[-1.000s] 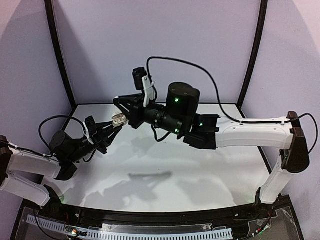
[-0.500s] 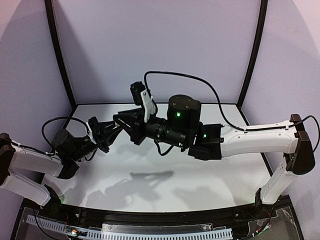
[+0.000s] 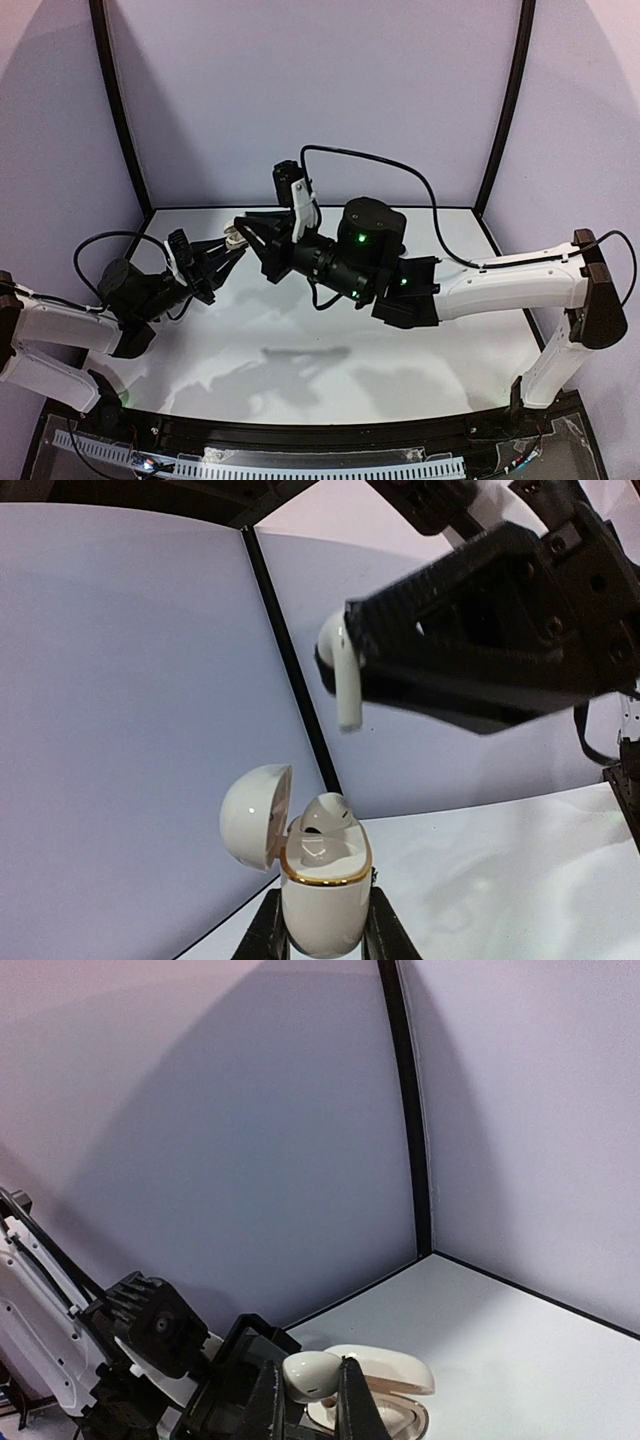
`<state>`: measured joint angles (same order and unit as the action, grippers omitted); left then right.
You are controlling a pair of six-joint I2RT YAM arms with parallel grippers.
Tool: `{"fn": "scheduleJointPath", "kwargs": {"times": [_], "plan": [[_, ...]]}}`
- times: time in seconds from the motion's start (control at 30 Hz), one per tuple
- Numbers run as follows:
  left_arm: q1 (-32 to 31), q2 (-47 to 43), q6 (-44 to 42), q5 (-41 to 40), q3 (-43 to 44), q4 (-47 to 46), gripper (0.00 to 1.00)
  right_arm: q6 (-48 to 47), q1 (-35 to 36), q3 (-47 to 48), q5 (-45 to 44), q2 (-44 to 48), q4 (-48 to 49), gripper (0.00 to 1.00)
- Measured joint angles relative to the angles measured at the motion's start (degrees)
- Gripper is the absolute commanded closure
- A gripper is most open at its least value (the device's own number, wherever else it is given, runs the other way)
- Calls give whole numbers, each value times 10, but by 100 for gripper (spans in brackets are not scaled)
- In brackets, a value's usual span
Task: Insert the wireless bluetooth earbuds into the charging case
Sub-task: Insert the left earbud into the left side groove of the charging case.
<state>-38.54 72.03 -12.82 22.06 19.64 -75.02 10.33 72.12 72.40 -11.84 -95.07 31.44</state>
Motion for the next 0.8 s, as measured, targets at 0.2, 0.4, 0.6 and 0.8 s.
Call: {"fn": "scheduleJointPath", "kwargs": {"times": [0.2, 0.4, 0.6, 0.8], "plan": [[-10, 1, 12, -23, 7, 0, 99, 5, 0, -10, -4, -17, 28, 100], [-26, 5, 12, -45, 11, 0, 99, 11, 1, -11, -14, -20, 52, 100], [-29, 9, 11, -56, 17, 0, 99, 23, 5, -10, -47, -34, 63, 100], [-29, 12, 5, -63, 19, 0, 99, 27, 11, -1, -62, -51, 65, 100]]}}
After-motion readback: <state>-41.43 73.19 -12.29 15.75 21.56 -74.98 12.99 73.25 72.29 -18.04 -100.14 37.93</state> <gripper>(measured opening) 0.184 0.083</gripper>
